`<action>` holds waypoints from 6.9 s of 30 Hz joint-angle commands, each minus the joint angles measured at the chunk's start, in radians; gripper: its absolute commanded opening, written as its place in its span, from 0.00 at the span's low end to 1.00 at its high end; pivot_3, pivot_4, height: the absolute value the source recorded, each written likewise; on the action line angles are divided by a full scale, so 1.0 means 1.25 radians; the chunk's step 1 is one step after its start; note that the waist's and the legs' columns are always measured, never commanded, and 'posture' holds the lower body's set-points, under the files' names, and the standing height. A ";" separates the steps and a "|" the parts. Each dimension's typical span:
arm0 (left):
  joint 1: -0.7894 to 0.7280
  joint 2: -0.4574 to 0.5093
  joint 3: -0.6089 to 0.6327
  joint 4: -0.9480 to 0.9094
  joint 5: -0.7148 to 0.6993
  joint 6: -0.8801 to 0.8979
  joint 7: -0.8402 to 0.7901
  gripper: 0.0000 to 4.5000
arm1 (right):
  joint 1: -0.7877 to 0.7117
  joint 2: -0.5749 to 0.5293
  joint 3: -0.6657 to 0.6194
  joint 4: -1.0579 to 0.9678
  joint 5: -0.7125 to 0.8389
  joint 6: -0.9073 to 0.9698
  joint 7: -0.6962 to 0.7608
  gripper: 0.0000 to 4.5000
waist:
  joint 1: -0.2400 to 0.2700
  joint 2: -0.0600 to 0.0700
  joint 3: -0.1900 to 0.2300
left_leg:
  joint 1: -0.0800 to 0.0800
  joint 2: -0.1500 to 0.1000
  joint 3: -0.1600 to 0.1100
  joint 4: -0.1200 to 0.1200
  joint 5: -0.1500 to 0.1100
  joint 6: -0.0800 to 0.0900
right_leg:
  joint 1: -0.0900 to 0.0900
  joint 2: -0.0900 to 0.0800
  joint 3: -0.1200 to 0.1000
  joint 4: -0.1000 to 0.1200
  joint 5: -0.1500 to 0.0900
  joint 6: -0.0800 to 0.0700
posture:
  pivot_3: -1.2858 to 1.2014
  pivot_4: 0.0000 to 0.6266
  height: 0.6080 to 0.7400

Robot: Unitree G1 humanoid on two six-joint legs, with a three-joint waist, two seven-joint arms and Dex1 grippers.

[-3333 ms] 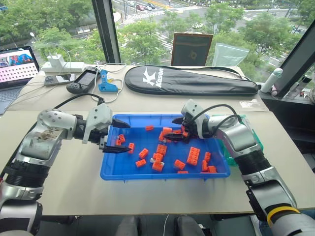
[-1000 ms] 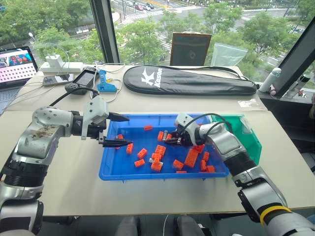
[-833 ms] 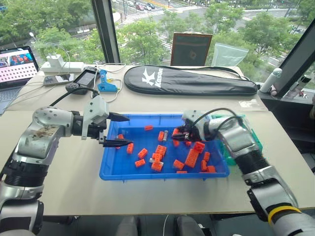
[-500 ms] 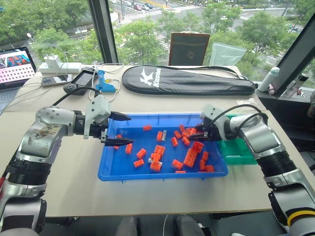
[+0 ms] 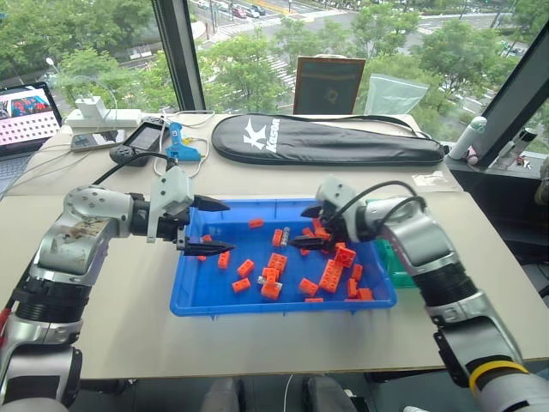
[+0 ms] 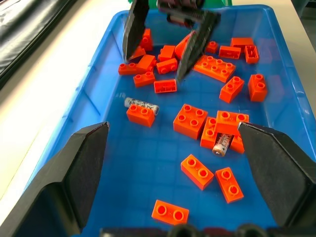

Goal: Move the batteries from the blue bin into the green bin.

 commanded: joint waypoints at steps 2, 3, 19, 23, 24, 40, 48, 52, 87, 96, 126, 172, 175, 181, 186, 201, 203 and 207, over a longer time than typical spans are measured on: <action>-0.009 0.015 0.020 -0.019 0.001 -0.004 0.010 1.00 | -0.019 0.056 -0.012 0.069 -0.004 -0.055 -0.039 0.99 | 0.003 0.000 0.000 | 0.000 0.000 0.000 0.000 0.000 0.000 | 0.000 0.000 0.000 0.000 0.000 0.000 | 0.52 0.24 1.00; -0.005 0.018 0.023 -0.026 0.000 -0.001 0.013 1.00 | -0.028 0.070 -0.013 0.100 -0.010 -0.070 -0.051 0.99 | 0.002 0.000 0.000 | 0.000 0.000 0.000 0.000 0.000 0.000 | 0.000 0.000 0.000 0.000 0.000 0.000 | 0.52 0.24 1.00; 0.026 0.040 0.047 -0.064 -0.008 0.021 0.043 1.00 | -0.089 0.113 0.008 0.340 -0.080 -0.215 -0.044 0.99 | -0.003 0.000 0.000 | 0.000 0.000 0.000 0.000 0.000 0.000 | 0.000 0.000 0.000 0.000 0.000 0.000 | 0.52 0.24 1.00; 0.031 0.042 0.052 -0.066 -0.008 0.022 0.051 1.00 | -0.088 0.109 0.014 0.371 -0.108 -0.231 -0.049 0.99 | -0.003 0.000 0.000 | 0.000 0.000 0.000 0.000 0.000 0.000 | 0.000 0.000 0.000 0.000 0.000 0.000 | 0.52 0.24 1.00; 0.032 0.042 0.053 -0.067 -0.009 0.025 0.057 1.00 | -0.090 0.105 0.015 0.381 -0.116 -0.233 -0.052 0.99 | -0.003 0.000 0.000 | 0.000 0.001 0.000 0.000 0.000 0.000 | 0.000 0.001 0.000 0.000 0.000 0.000 | 0.52 0.24 1.00; 0.008 0.012 0.034 -0.053 -0.022 0.026 0.060 1.00 | -0.066 -0.060 -0.085 0.053 -0.052 -0.031 0.032 0.56 | 0.003 0.000 0.000 | 0.000 0.000 0.000 0.000 0.000 0.000 | 0.000 0.000 0.000 0.000 0.000 0.000 | 0.52 0.24 1.00; -0.031 -0.028 0.024 -0.025 -0.027 0.023 0.042 1.00 | -0.001 -0.296 -0.172 -0.123 -0.036 0.081 0.052 0.56 | 0.010 0.000 0.000 | -0.001 0.000 0.000 0.000 0.000 0.000 | -0.001 0.000 0.000 0.000 0.000 0.000 | 0.52 0.24 1.00; -0.053 -0.047 0.011 0.000 -0.021 0.013 0.031 1.00 | 0.076 -0.418 -0.203 -0.094 -0.059 0.046 0.063 0.56 | 0.007 0.000 0.000 | -0.001 -0.001 0.001 0.000 0.000 0.000 | -0.002 -0.001 0.000 0.000 0.000 0.000 | 0.52 0.24 1.00; -0.032 -0.011 0.024 -0.037 -0.030 0.038 0.028 1.00 | 0.052 -0.152 0.074 -0.415 0.098 0.219 0.052 1.00 | 0.007 0.000 0.000 | -0.003 0.000 0.001 0.001 0.000 0.000 | -0.004 0.000 0.002 0.001 0.000 -0.001 | 0.52 0.24 1.00; -0.022 0.006 0.030 -0.057 -0.038 0.056 0.031 1.00 | 0.077 -0.060 0.116 -0.412 0.100 0.268 -0.034 1.00 | 0.002 0.000 0.000 | -0.003 0.001 0.001 0.001 0.000 0.000 | -0.004 0.001 0.001 0.002 0.000 -0.001 | 0.52 0.24 1.00; -0.028 -0.003 0.021 -0.048 -0.035 0.048 0.031 1.00 | 0.020 -0.114 0.016 -0.349 0.137 0.267 -0.044 0.31 | 0.002 0.000 0.000 | -0.003 0.001 0.001 0.001 0.000 0.000 | -0.004 0.001 0.001 0.002 0.000 -0.001 | 0.52 0.24 1.00; -0.023 -0.017 0.016 -0.034 -0.026 0.027 0.038 1.00 | 0.008 -0.019 0.135 -0.101 -0.004 0.052 -0.005 0.77 | 0.000 0.000 0.000 | -0.002 0.001 0.001 0.003 0.000 0.000 | -0.005 0.002 0.002 0.008 0.000 -0.001 | 0.52 0.24 1.00; -0.026 -0.020 0.014 -0.023 -0.022 0.019 0.035 1.00 | 0.009 -0.015 0.128 -0.103 -0.001 0.067 -0.011 0.77 | 0.000 0.000 0.000 | -0.002 0.001 0.001 0.003 0.000 0.000 | -0.005 0.002 0.002 0.008 0.000 -0.001 | 0.52 0.24 1.00; -0.027 -0.023 0.013 -0.016 -0.020 0.012 0.033 1.00 | 0.006 -0.012 0.123 -0.112 0.002 0.092 -0.015 0.77 | 0.000 0.000 0.000 | -0.002 0.001 0.001 0.003 0.000 0.000 | -0.005 0.002 0.002 0.008 0.000 -0.001 | 0.52 0.24 1.00; -0.024 -0.024 0.014 -0.009 -0.015 0.003 0.035 1.00 | 0.004 -0.013 0.118 -0.124 0.005 0.104 -0.013 0.77 | 0.000 0.000 0.000 | -0.002 0.001 0.001 0.003 0.000 0.000 | -0.005 0.002 0.002 0.008 0.000 -0.001 | 0.52 0.24 1.00; -0.023 -0.026 0.014 -0.003 -0.007 -0.006 0.045 1.00 | 0.008 -0.009 0.106 -0.152 0.030 0.142 0.002 0.77 | 0.000 0.000 0.000 | -0.002 0.001 0.001 0.003 0.000 0.000 | -0.005 0.002 0.002 0.008 0.000 -0.001 | 0.52 0.24 1.00; -0.024 -0.026 0.014 -0.004 -0.007 -0.005 0.046 1.00 | 0.011 -0.006 0.108 -0.155 0.031 0.146 0.000 0.77 | 0.000 0.000 0.000 | -0.002 0.001 0.001 0.003 0.000 0.000 | -0.005 0.002 0.002 0.008 0.000 -0.001 | 0.52 0.24 1.00; -0.024 -0.026 0.014 -0.005 -0.007 -0.005 0.047 1.00 | 0.016 -0.002 0.112 -0.155 0.027 0.147 -0.003 0.77 | 0.000 0.000 0.000 | -0.002 0.001 0.001 0.003 0.000 0.000 | -0.005 0.002 0.002 0.008 0.000 -0.001 | 0.52 0.24 1.00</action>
